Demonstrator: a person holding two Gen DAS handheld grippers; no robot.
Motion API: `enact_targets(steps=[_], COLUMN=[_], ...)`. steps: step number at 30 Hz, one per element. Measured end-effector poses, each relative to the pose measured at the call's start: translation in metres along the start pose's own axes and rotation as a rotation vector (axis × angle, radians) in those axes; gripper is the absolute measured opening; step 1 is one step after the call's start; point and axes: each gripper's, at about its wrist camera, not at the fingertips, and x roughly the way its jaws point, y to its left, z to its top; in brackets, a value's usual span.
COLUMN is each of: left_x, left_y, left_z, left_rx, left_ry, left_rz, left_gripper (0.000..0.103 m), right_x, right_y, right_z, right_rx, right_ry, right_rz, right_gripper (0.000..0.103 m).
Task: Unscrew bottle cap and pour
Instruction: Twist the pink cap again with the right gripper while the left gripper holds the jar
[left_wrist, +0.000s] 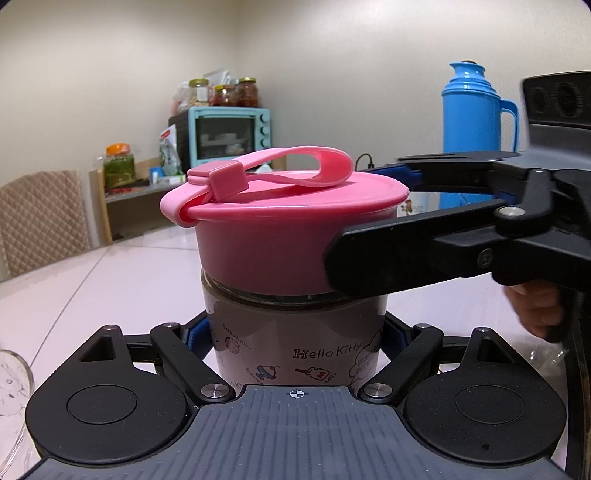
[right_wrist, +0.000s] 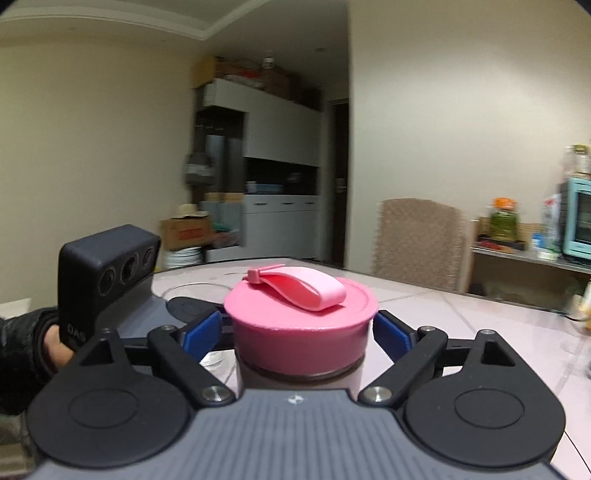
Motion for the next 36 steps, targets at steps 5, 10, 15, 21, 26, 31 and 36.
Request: enact_targets(steps=[5, 10, 15, 21, 26, 31, 36], left_x=[0.000, 0.000, 0.000, 0.000, 0.000, 0.000, 0.000], left_y=[-0.001, -0.001, -0.002, -0.002, -0.002, -0.002, -0.002], left_z=[0.000, 0.000, 0.000, 0.000, 0.000, 0.000, 0.000], left_rx=[0.001, 0.001, 0.001, 0.001, 0.001, 0.001, -0.001], left_ry=[0.000, 0.000, 0.000, 0.000, 0.000, 0.000, 0.000], left_rz=[0.000, 0.001, 0.000, 0.001, 0.000, 0.001, 0.000], left_gripper=[0.090, 0.090, 0.090, 0.090, 0.090, 0.090, 0.090], right_x=[0.000, 0.000, 0.006, 0.014, 0.021, 0.024, 0.020], right_y=[0.014, 0.026, 0.029, 0.035, 0.043, 0.043, 0.032], right_z=[-0.001, -0.002, -0.004, -0.004, -0.003, -0.004, -0.003], right_rx=[0.021, 0.039, 0.049, 0.051, 0.040, 0.057, 0.070], right_ry=[-0.003, -0.005, 0.002, -0.003, -0.002, -0.002, 0.007], right_rz=[-0.071, -0.137, -0.198, -0.240, -0.266, -0.269, -0.201], right_gripper=[0.091, 0.091, 0.091, 0.091, 0.090, 0.085, 0.085])
